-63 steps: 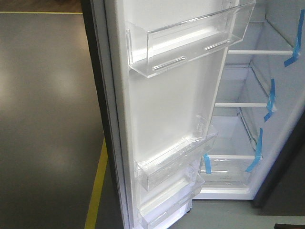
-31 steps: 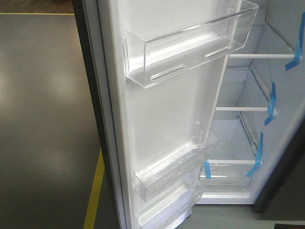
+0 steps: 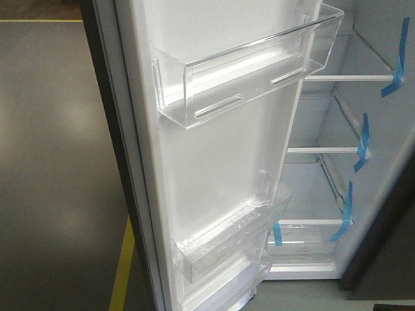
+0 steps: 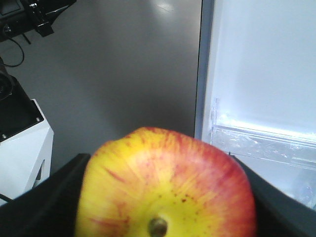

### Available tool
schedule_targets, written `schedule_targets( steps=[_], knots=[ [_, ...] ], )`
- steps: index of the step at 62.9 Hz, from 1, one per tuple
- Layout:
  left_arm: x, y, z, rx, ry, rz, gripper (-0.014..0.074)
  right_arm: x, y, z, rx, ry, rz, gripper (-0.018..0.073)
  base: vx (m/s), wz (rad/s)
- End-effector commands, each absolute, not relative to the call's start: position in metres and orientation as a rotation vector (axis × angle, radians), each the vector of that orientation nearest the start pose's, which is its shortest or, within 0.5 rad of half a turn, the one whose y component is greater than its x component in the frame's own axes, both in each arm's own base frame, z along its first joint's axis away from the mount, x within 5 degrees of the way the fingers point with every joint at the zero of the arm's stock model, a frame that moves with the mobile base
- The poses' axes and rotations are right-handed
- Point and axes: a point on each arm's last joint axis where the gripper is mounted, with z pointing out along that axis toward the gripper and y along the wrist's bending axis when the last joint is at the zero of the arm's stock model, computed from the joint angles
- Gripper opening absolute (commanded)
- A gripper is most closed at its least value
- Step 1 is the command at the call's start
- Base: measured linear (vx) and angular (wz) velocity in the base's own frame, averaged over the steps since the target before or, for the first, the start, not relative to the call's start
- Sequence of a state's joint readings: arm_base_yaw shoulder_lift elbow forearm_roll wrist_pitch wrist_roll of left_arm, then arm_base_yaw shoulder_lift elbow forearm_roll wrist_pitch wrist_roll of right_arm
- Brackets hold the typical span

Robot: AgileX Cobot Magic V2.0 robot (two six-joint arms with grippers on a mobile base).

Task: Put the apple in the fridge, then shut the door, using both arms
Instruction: 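Approach closer to the fridge door bins, apple held in right gripper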

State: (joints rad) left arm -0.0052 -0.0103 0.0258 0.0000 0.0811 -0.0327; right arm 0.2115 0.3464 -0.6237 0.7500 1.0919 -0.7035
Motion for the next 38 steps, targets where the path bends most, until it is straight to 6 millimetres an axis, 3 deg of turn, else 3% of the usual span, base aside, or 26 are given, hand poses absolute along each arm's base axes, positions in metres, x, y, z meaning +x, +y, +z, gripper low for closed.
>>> schedule_targets(
  steps=[1, 38],
  knots=[
    [0.0563, -0.0006, 0.1981, -0.024, 1.510, -0.043, -0.0006, 0.0237, 0.0629, 0.3378, -0.831, 1.833, 0.675, 0.0390, 0.00, 0.00],
    [0.0563, -0.0006, 0.1981, -0.024, 1.510, -0.043, -0.0006, 0.0237, 0.0630, 0.3380, -0.829, 1.832, 0.677, 0.0390, 0.00, 0.00]
  ],
)
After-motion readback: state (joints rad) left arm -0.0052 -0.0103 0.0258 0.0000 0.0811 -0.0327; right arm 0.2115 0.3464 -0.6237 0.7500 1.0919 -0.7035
